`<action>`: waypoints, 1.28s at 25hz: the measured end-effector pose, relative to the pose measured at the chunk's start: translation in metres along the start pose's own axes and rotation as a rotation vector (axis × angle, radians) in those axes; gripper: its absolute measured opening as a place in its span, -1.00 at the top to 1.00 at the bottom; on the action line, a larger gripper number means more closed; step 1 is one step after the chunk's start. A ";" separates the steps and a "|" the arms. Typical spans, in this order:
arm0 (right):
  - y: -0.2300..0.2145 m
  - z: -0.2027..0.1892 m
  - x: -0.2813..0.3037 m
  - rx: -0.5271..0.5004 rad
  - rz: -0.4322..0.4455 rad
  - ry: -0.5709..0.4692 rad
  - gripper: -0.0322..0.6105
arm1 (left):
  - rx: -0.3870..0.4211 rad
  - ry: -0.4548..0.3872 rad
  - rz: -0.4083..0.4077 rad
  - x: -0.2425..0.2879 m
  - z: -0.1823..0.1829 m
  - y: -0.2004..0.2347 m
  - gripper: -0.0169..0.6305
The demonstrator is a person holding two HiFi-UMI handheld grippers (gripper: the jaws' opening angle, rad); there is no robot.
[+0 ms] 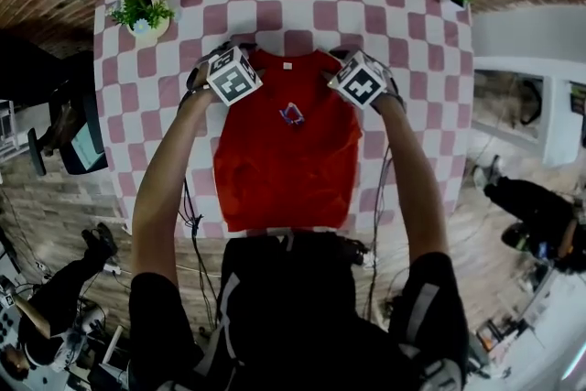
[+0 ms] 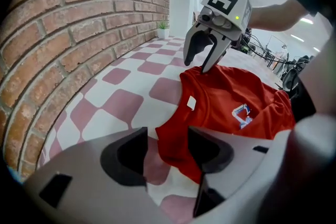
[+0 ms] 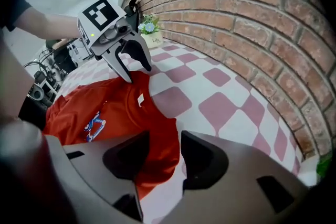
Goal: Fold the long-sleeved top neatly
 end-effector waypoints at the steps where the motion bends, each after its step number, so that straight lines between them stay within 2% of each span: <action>1: -0.002 -0.001 0.004 0.000 0.011 0.008 0.36 | -0.002 0.007 -0.011 0.002 -0.001 -0.001 0.27; 5: -0.002 -0.007 0.019 0.016 0.081 0.036 0.36 | -0.042 0.021 -0.043 0.009 -0.005 0.001 0.27; 9: 0.000 -0.007 0.026 -0.005 0.104 0.052 0.36 | -0.063 0.019 -0.077 0.011 -0.006 0.001 0.27; 13: -0.003 -0.007 0.023 -0.040 0.081 0.065 0.50 | -0.033 0.021 -0.114 0.010 -0.006 -0.008 0.52; 15: -0.006 -0.009 0.021 -0.044 0.064 0.068 0.63 | -0.012 0.020 -0.112 0.009 -0.005 -0.011 0.62; 20: -0.003 -0.007 0.013 -0.050 0.045 0.060 0.78 | 0.052 0.006 -0.060 0.004 0.000 -0.010 0.79; 24: -0.002 0.001 0.006 -0.060 0.010 0.036 0.79 | 0.040 0.005 -0.033 -0.003 -0.003 -0.006 0.81; 32: -0.013 0.022 -0.026 -0.066 -0.092 -0.027 0.79 | 0.037 -0.075 0.081 -0.036 0.014 0.014 0.82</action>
Point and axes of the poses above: the fingertips, and each gripper's own axes: x forward along the fingers, y to its left, z out of its top, the point moved 1 cm from there along -x, backward along the fingers, and after that the axes turned 3 degrees about z, right-handed, at the moved point
